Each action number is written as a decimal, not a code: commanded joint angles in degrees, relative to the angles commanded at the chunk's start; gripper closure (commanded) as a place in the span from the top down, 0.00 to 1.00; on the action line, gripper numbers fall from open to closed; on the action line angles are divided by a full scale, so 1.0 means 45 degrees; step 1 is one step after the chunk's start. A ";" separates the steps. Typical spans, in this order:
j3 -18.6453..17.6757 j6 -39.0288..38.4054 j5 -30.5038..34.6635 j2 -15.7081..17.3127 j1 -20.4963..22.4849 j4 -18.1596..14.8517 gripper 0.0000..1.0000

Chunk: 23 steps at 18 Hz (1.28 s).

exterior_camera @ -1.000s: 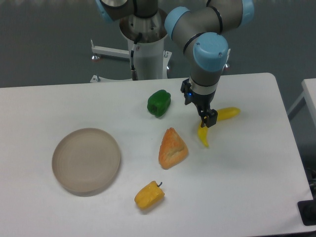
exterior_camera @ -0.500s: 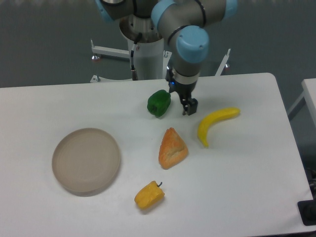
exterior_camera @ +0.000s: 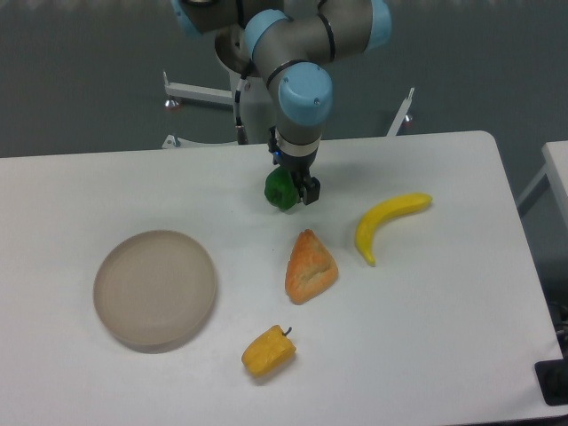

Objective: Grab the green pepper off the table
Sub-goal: 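Close the gripper around the green pepper, then lift the green pepper up off the table with the gripper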

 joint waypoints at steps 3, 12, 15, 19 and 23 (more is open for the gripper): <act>-0.0409 -0.0100 0.0039 0.0019 0.0058 0.0393 1.00; -0.0704 -0.0705 0.0020 -0.0195 0.0039 0.0432 0.82; -0.0606 -0.0706 0.0039 -0.0177 0.0058 0.0394 0.36; -0.0021 -0.0686 0.0059 -0.0176 0.0195 0.0140 0.17; 0.1401 -0.0667 0.0000 -0.0059 0.0702 -0.1145 0.17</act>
